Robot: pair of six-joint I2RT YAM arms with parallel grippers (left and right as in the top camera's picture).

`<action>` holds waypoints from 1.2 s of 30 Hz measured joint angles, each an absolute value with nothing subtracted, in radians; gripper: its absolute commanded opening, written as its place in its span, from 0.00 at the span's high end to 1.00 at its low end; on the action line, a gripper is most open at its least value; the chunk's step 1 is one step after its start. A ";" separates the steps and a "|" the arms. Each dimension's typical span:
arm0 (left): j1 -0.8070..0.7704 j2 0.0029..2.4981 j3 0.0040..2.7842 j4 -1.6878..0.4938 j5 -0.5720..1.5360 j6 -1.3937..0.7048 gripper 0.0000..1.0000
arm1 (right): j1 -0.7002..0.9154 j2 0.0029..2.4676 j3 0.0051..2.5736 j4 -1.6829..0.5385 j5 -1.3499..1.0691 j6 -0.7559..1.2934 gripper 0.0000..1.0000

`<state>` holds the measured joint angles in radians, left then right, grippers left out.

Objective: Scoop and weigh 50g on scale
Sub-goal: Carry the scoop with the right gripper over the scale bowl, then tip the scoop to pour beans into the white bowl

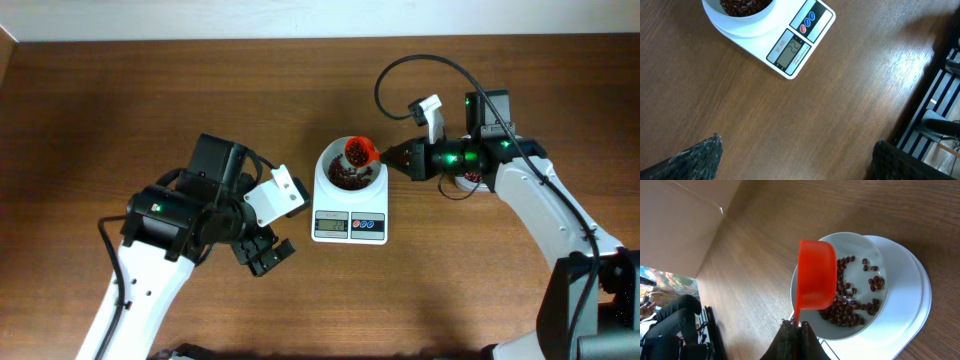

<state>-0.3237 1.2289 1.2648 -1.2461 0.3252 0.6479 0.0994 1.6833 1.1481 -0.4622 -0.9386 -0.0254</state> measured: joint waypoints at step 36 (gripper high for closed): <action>-0.324 1.229 1.265 -1.246 0.325 0.648 0.01 | 0.100 1.686 1.147 -0.411 -0.863 0.078 0.96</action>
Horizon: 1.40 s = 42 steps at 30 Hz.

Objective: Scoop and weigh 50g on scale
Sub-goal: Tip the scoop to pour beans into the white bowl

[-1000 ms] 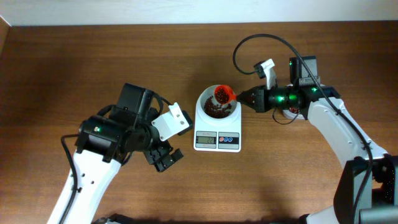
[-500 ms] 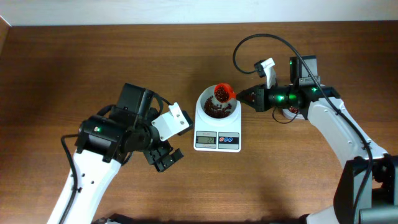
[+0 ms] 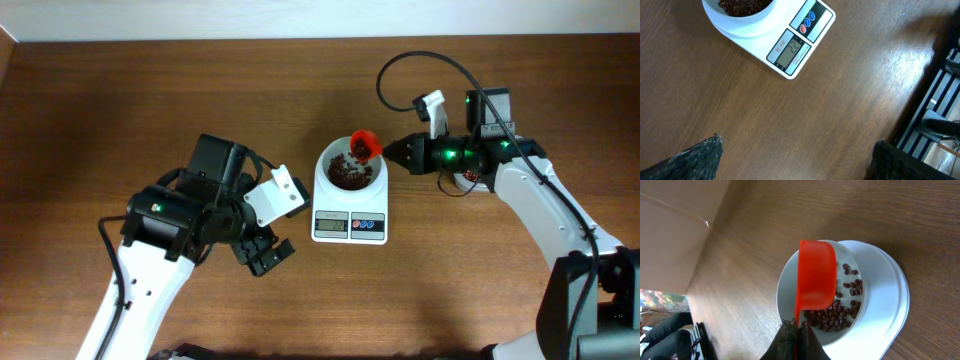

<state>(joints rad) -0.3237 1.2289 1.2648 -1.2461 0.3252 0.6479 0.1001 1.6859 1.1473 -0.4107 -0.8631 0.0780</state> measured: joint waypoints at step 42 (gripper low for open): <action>-0.324 1.229 1.265 -1.246 0.325 0.648 0.01 | 0.196 1.688 1.147 -0.395 -0.737 -0.001 0.96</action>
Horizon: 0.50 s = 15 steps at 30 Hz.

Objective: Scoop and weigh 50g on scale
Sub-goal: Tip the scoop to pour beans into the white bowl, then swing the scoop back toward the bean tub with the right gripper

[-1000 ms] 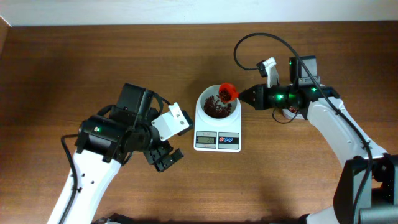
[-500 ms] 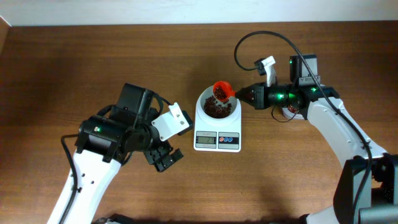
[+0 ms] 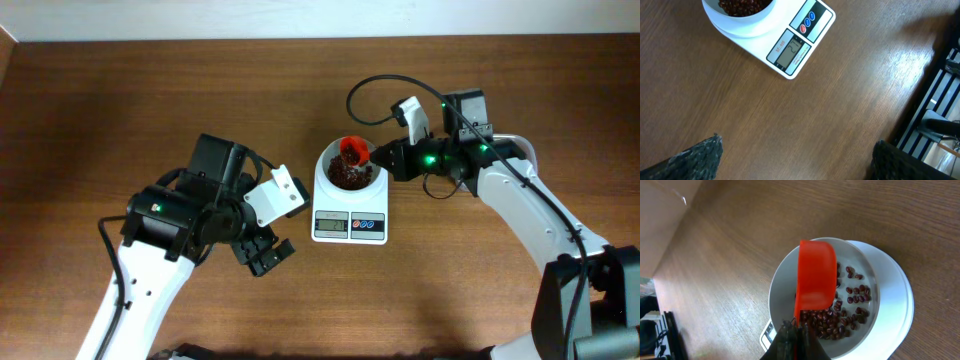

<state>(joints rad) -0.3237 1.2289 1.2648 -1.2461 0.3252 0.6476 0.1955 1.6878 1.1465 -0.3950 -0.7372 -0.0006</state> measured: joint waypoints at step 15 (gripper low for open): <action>-0.324 1.229 1.265 -1.246 0.325 0.648 0.01 | 0.230 1.592 1.147 -0.504 -0.538 -0.035 0.96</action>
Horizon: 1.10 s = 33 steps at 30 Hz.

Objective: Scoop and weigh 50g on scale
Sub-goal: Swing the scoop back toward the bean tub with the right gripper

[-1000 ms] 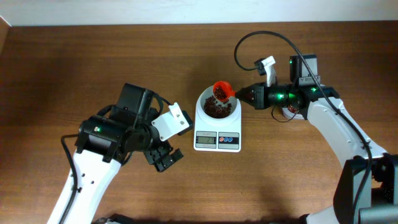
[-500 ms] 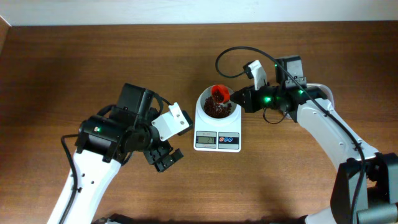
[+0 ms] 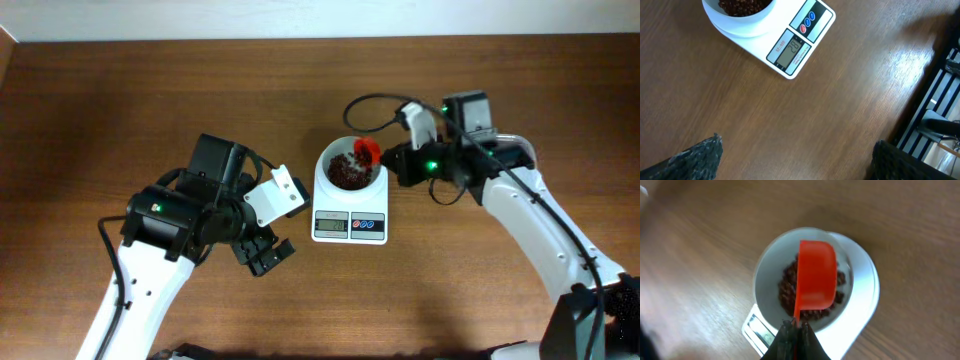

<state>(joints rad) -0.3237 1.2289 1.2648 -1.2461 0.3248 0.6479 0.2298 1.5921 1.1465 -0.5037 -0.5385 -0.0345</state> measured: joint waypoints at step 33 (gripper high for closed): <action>-0.324 1.229 1.265 -1.246 0.325 0.648 0.01 | 0.453 1.559 1.237 -0.622 -0.138 -0.075 0.96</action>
<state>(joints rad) -0.3237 1.2289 1.2648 -1.2461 0.3252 0.6479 0.4526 1.5585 1.2366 -0.6216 -0.1379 -0.0753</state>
